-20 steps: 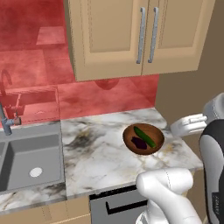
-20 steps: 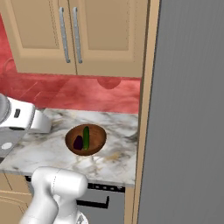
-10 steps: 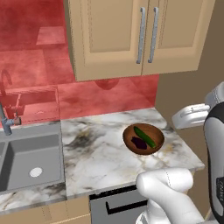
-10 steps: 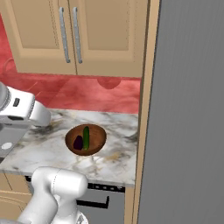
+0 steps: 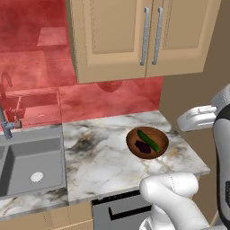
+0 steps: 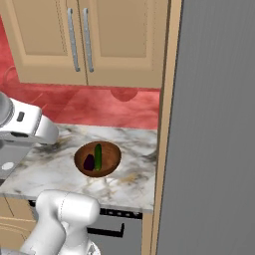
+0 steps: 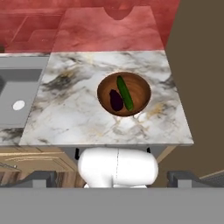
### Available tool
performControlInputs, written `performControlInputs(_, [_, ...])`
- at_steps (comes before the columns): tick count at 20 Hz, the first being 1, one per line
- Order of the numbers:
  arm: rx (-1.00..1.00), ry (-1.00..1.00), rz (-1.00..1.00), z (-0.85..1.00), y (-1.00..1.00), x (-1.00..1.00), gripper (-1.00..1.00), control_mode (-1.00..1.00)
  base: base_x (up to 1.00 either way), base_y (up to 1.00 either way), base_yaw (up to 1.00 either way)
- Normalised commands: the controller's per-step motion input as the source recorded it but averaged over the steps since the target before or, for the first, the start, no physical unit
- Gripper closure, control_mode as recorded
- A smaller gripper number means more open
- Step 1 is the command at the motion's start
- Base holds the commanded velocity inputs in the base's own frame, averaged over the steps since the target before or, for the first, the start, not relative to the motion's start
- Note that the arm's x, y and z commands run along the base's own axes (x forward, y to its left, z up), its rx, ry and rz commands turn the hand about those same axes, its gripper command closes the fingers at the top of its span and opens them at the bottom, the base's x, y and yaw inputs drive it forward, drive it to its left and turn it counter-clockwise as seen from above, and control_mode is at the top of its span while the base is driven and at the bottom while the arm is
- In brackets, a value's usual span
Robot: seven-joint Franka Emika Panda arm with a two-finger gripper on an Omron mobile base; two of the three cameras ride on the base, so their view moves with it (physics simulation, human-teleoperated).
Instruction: Take the eggplant, cucumber, and bell pepper from the freezer and place them in the bowl on the counter.
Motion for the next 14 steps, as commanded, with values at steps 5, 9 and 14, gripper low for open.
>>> performControlInputs(5, [0.02,0.00,0.00,0.00,0.00,0.00,-1.00,-1.00,0.00,0.00,0.00])
performControlInputs(9, [0.01,-0.02,0.00,-0.06,0.00,0.00,-1.00,-1.00,0.00,0.00,0.00])
performControlInputs(14, [0.00,-0.05,0.00,-0.06,0.00,-0.01,-1.00,-1.00,0.00,0.00,0.00])
